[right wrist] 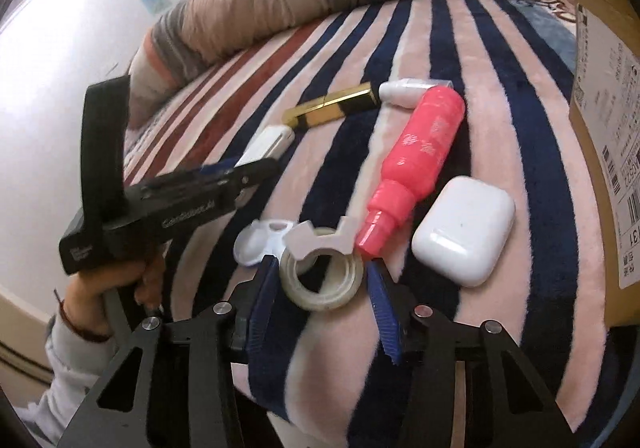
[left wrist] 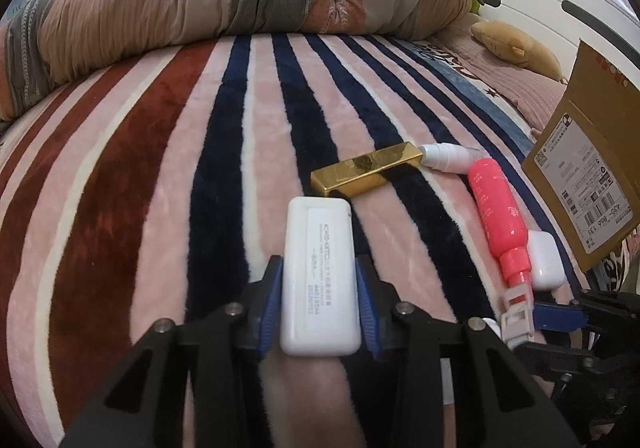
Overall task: Organize rigid objects
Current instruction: 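Grasp the clear tape roll with the right gripper while the left holds the power bank, then release the tape roll into the box with the right gripper while the left releases the power bank there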
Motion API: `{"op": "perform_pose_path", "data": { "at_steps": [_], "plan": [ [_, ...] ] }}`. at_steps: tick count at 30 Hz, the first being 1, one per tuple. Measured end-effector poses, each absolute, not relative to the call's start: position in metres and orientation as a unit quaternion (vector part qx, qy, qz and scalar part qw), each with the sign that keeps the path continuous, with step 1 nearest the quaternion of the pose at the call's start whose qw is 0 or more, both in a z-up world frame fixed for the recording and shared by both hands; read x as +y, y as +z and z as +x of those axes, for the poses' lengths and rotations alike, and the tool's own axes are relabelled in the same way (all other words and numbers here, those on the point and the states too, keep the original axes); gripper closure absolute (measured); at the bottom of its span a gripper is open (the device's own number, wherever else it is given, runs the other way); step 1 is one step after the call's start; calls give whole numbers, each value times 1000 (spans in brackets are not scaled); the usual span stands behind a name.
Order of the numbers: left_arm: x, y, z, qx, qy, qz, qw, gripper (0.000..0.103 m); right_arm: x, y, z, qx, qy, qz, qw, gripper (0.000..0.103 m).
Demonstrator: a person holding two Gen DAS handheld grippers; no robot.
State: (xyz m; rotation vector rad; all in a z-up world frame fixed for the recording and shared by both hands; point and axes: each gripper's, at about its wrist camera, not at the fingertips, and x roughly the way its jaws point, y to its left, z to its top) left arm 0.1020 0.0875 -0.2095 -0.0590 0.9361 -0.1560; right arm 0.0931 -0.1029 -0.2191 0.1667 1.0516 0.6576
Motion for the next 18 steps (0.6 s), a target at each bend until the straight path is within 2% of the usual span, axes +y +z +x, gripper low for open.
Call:
{"op": "perform_pose_path", "data": {
  "at_steps": [4, 8, 12, 15, 18],
  "plan": [
    [92, -201, 97, 446, -77, -33, 891, 71, -93, -215, 85, 483, 296, 38, 823, 66],
    [96, -181, 91, 437, -88, -42, 894, 71, -93, -183, 71, 456, 326, 1, 828, 66],
    [92, -170, 88, 430, -92, -34, 898, 71, -112, -110, 60, 381, 344, -13, 858, 66],
    [88, -165, 87, 426, -94, -34, 899, 71, -154, -54, 67, 329, 291, -20, 898, 66],
    [81, -159, 85, 422, -97, -28, 901, 71, -205, -36, 87, 334, 193, -44, 922, 66]
  ]
}}
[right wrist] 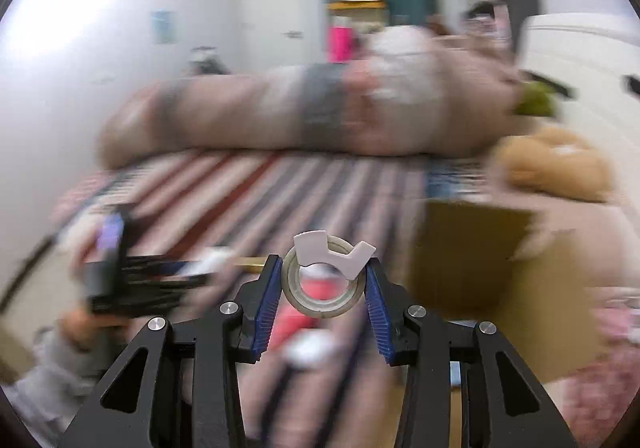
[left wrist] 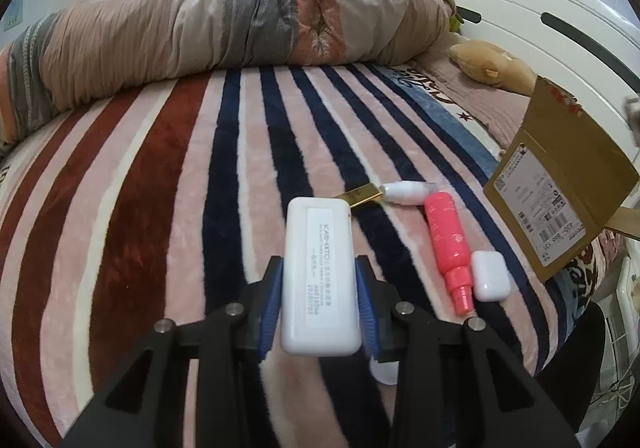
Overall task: Organize rigid objects
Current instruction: 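Release the tape roll into the box with the right gripper while the left releases the power bank there, then grasp the white double-dome holder with the right gripper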
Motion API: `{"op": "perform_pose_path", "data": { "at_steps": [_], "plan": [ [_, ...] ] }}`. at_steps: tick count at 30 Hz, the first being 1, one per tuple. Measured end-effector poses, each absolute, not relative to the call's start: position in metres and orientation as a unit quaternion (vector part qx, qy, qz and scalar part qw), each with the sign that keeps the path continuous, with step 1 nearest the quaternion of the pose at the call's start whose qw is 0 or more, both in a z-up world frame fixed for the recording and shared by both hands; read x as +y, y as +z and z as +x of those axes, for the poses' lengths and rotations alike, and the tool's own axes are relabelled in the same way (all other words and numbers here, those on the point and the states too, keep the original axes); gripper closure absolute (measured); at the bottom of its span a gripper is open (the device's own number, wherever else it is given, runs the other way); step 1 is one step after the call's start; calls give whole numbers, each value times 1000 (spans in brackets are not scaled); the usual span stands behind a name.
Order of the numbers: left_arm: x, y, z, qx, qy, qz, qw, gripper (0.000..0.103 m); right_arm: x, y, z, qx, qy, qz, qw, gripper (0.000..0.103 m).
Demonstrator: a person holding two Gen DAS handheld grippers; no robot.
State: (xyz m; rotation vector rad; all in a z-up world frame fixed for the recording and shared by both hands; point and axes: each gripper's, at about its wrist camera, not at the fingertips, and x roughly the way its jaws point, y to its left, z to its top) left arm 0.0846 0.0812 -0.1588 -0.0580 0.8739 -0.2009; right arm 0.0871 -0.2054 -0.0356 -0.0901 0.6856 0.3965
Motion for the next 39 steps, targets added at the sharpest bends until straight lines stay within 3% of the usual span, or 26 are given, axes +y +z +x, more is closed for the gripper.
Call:
{"op": "perform_pose_path", "data": {
  "at_steps": [5, 8, 13, 16, 20, 26, 28, 30, 31, 39],
  "plan": [
    [60, -127, 82, 402, -124, -14, 907, 71, -249, -74, 130, 415, 91, -103, 900, 66],
    [40, -92, 82, 376, -153, 3, 914, 71, -261, -93, 131, 424, 51, -130, 895, 57],
    [-20, -14, 90, 329, -244, 62, 910, 71, -259, -64, 88, 342, 123, -81, 928, 56],
    [-65, 20, 106, 327, -307, 91, 889, 71, -243, -43, 61, 296, 262, -20, 918, 56],
    [-126, 34, 131, 358, -367, 124, 849, 71, -204, -57, 34, 285, 360, -17, 888, 56],
    [-212, -5, 159, 437, -383, 196, 790, 71, -161, -136, 33, 346, 354, 49, 868, 56],
    [-224, -23, 160, 452, -374, 209, 783, 65, -150, -165, 38, 349, 322, 29, 880, 56],
    [-224, -25, 162, 449, -363, 206, 790, 36, -148, -186, 45, 365, 309, 28, 878, 56],
    [-220, -23, 161, 443, -356, 202, 798, 29, -148, -194, 50, 376, 311, 34, 872, 56],
    [-101, 9, 139, 381, -287, 136, 868, 16, -147, -206, 66, 383, 307, 26, 871, 56]
  ]
}}
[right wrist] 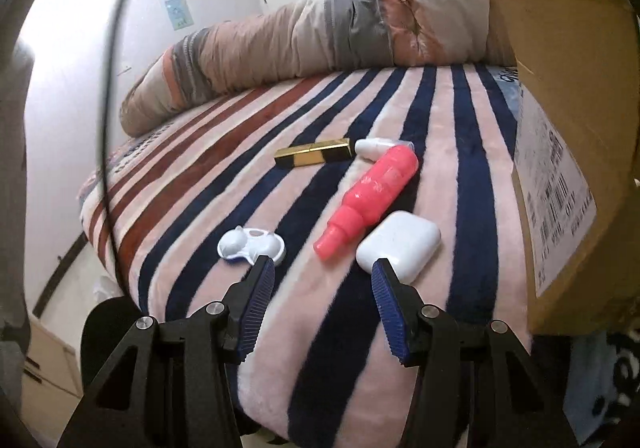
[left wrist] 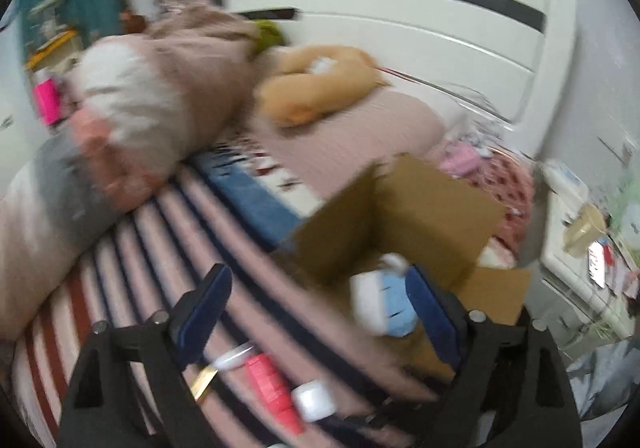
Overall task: Organize rigid objects
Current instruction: 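Grasp the white double-dome holder with the right gripper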
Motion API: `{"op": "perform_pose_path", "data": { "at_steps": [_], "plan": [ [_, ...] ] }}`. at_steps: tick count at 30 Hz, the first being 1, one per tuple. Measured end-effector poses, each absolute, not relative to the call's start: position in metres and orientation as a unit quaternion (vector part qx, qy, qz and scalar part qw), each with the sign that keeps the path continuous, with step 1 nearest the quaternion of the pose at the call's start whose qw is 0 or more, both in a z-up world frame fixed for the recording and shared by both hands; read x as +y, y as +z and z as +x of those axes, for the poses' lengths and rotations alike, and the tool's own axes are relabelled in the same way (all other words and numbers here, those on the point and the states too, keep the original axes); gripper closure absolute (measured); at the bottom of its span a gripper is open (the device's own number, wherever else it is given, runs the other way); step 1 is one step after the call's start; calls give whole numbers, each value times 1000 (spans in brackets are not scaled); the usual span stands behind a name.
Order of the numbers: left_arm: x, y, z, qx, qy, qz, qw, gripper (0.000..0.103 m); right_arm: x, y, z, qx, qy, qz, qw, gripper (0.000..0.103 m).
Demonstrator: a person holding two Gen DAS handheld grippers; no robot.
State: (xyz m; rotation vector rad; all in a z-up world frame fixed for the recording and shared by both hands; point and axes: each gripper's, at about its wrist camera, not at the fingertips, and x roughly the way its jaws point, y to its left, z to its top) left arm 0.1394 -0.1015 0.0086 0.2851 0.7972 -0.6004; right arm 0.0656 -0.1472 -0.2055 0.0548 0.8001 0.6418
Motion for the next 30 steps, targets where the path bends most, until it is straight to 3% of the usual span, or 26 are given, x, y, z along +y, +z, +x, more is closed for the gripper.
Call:
{"op": "perform_pose_path", "data": {
  "at_steps": [8, 10, 12, 14, 16, 18, 21, 25, 30],
  "plan": [
    [42, -58, 106, 395, -145, 88, 903, 16, -102, -215, 65, 405, 374, 13, 834, 56],
    [69, -81, 99, 403, -126, 65, 904, 16, -89, -220, 62, 414, 368, 7, 833, 51],
    [90, -103, 96, 415, -105, 44, 903, 16, -74, -226, 61, 412, 350, 1, 841, 38],
    [103, -119, 94, 420, -94, 32, 902, 16, -61, -228, 56, 398, 323, -11, 858, 36],
    [115, -133, 96, 422, -84, 26, 902, 16, -49, -229, 56, 388, 297, -28, 872, 36],
    [121, -142, 98, 423, -76, 25, 903, 16, -40, -231, 55, 379, 270, -44, 884, 45],
    [127, -153, 107, 421, -87, 24, 903, 16, -39, -225, 56, 370, 260, -49, 891, 45],
    [117, -167, 130, 429, -140, 28, 892, 17, -60, -172, 57, 323, 283, -52, 902, 45],
    [77, -190, 164, 450, -213, 46, 866, 40, -126, -77, 65, 277, 293, -30, 914, 45]
  ]
}}
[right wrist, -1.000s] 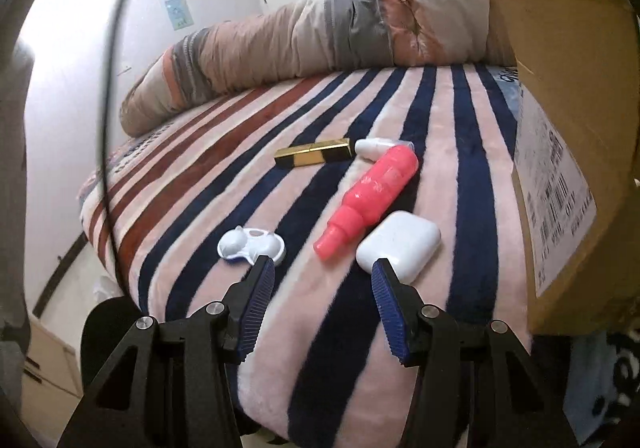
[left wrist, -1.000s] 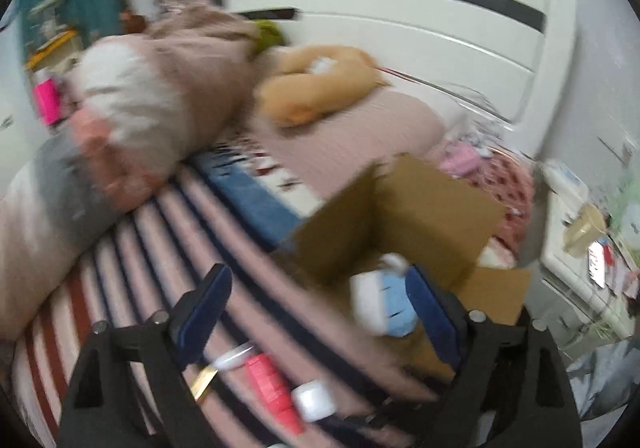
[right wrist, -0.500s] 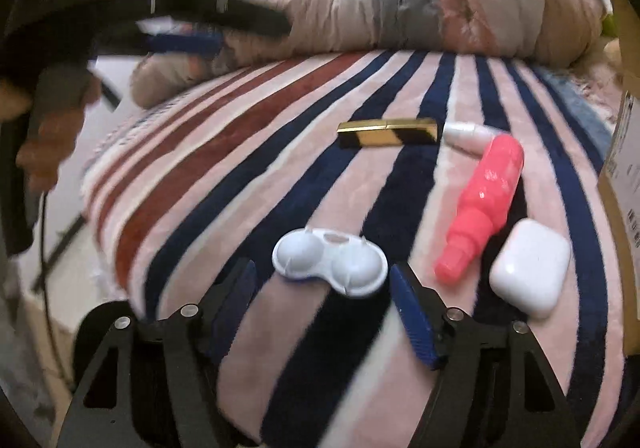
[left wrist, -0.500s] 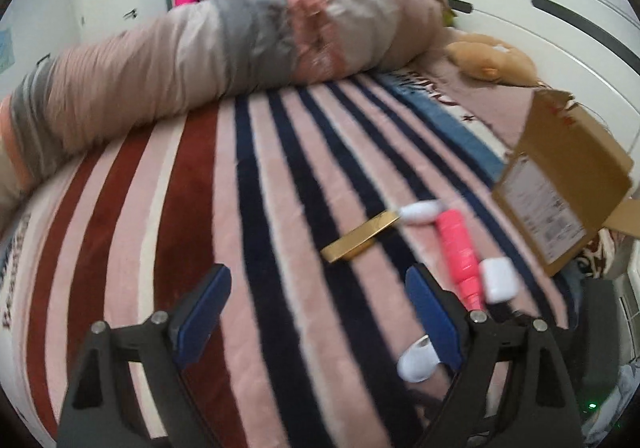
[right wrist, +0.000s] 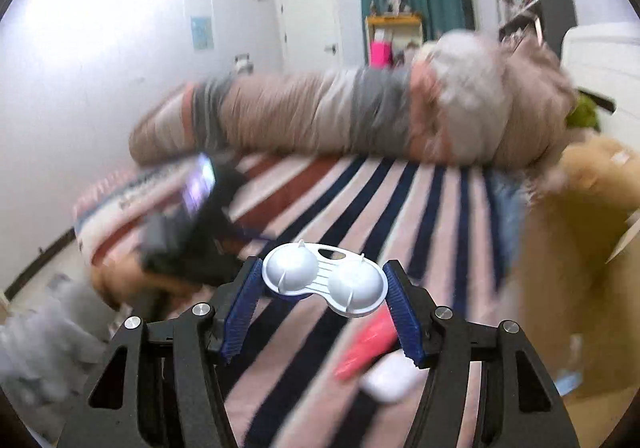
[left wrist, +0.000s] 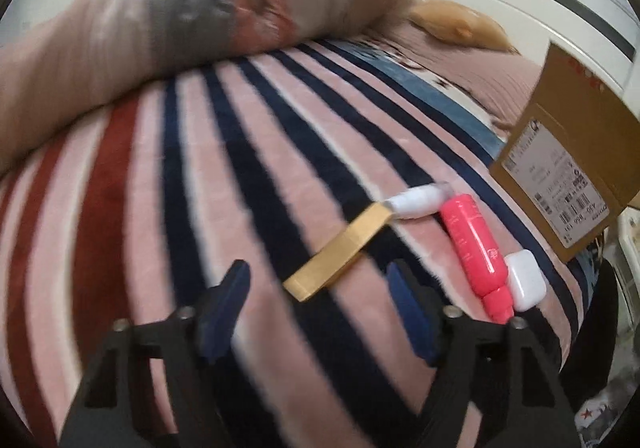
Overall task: Organize rigid objects
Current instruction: 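Grasp the white double-dome holder with the right gripper, then drop the white holder into the box with the right gripper while the left grasps the gold case, then carry the gold case into the box and release with the left gripper while the right grasps the earbuds case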
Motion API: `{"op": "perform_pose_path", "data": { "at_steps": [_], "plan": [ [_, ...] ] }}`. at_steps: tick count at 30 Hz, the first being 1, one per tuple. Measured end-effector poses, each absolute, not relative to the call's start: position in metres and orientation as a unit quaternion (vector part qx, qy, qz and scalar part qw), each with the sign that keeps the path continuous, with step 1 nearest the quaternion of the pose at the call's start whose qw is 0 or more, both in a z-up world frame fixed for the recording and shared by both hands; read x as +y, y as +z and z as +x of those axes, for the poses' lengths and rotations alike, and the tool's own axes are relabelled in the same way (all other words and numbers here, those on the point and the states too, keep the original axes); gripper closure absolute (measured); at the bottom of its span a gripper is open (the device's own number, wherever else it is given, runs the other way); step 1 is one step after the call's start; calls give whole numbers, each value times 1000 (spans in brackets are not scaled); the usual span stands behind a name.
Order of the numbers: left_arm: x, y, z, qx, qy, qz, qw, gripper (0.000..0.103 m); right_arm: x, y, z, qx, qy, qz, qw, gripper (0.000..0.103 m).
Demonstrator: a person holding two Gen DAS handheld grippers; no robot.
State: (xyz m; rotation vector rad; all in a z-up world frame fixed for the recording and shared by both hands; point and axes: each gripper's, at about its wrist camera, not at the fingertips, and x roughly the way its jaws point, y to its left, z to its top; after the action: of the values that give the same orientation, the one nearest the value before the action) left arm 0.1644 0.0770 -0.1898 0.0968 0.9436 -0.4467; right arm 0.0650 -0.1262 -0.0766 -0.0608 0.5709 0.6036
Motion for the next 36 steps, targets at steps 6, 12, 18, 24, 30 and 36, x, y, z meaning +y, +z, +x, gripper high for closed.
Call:
{"op": "perform_pose_path", "data": {
  "at_steps": [6, 12, 18, 24, 30, 36],
  "plan": [
    [50, -206, 170, 478, -246, 44, 842, 69, -208, -31, 72, 261, 197, -76, 942, 45],
    [33, -209, 160, 491, -234, 62, 837, 87, -261, -59, 109, 354, 159, -72, 919, 45],
    [20, -214, 167, 483, -193, 53, 853, 88, -263, -71, 145, 413, 136, -68, 898, 44],
    [27, -200, 157, 476, -183, 50, 859, 88, -259, -74, 155, 424, 108, -67, 897, 26],
    [38, -120, 134, 421, -185, 52, 886, 88, -222, -35, 93, 311, 252, -49, 915, 27],
    [5, -16, 112, 368, -253, 67, 892, 88, -162, -50, 48, 328, 362, -4, 873, 35]
  ]
}}
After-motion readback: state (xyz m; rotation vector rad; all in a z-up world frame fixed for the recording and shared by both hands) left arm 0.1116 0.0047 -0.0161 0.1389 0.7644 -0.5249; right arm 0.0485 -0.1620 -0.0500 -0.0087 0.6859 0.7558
